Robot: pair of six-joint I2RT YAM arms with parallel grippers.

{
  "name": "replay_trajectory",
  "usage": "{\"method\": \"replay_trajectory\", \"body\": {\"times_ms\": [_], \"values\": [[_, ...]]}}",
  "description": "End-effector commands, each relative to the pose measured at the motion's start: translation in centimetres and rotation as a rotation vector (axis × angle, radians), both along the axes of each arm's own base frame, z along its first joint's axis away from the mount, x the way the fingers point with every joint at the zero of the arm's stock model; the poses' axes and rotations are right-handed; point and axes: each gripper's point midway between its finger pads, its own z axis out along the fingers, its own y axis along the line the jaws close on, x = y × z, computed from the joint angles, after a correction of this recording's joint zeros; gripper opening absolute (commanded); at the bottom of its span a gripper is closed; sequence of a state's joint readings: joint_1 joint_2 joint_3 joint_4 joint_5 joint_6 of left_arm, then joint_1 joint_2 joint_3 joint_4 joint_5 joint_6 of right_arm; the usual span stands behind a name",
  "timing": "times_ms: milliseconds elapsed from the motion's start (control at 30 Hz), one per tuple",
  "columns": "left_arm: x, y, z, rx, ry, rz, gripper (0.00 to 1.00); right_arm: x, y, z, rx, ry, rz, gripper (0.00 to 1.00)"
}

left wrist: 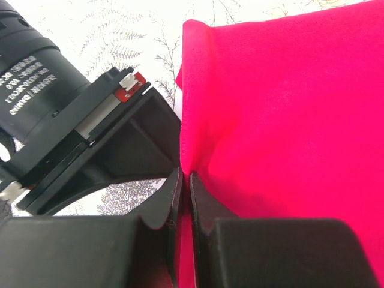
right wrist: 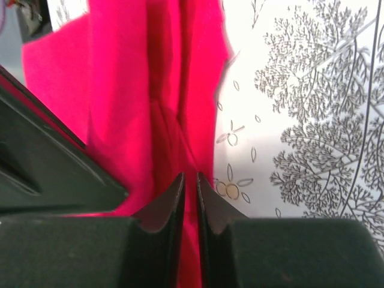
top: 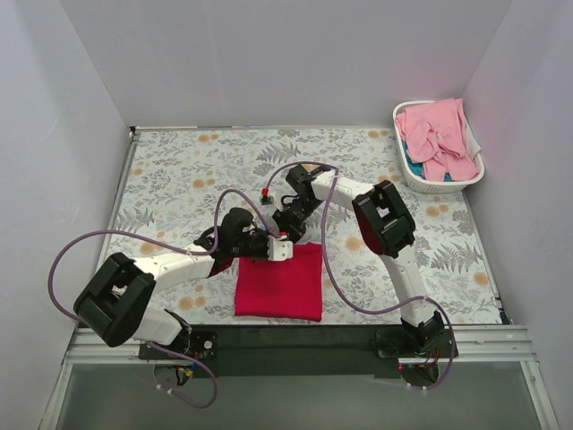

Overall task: Fold and stack the t-shirts
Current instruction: Fold the tshirt

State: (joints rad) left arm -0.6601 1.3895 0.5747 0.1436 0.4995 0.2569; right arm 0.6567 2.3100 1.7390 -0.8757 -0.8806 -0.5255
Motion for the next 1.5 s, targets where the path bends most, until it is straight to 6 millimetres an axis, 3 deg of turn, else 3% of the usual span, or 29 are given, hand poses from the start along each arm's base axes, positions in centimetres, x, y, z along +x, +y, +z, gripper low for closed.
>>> {"method": "replay_trajectory", "body": {"times_ms": [0, 67, 400, 633, 767, 1000, 1267, 1333, 1467], "values": [[0.2, -0.4, 1.7, -0.041, -0.052, -0.019, 0.00, -0.3, -1.1, -0.3, -0.023, -0.040, 0.040, 0.18], [0.3, -0.4, 2.2, -0.049, -0.066, -0.020, 0.00, -1.4, -1.7, -2.3, -0.047, 0.017, 0.048, 0.16], [1.8, -0.9, 4.1, -0.093, -0.141, 0.013, 0.00, -2.4, -1.8, -3.5, -0.047, 0.064, 0.061, 0.14], [3.0, -0.6, 1.6, -0.050, -0.139, 0.044, 0.00, -2.2, -1.9, -3.1, -0.053, 0.041, 0.062, 0.13], [3.0, -0.4, 0.0, -0.026, -0.124, 0.046, 0.00, 0.1, -1.7, -1.8, -0.070, -0.049, 0.036, 0.14], [2.3, 0.1, -0.8, -0.014, -0.095, 0.049, 0.00, 3.6, -1.4, 1.0, -0.093, -0.205, -0.007, 0.19], [1.6, 0.9, -0.7, 0.011, -0.070, 0.064, 0.00, 6.6, -2.0, 3.2, -0.106, -0.294, -0.072, 0.32], [2.0, 0.9, 0.3, 0.001, -0.070, 0.085, 0.00, 7.7, -2.6, 3.9, -0.101, -0.304, -0.105, 0.39], [2.6, 1.3, -0.2, 0.029, -0.034, 0.120, 0.00, 9.6, -4.0, 6.1, -0.079, -0.324, -0.174, 0.51]]}}
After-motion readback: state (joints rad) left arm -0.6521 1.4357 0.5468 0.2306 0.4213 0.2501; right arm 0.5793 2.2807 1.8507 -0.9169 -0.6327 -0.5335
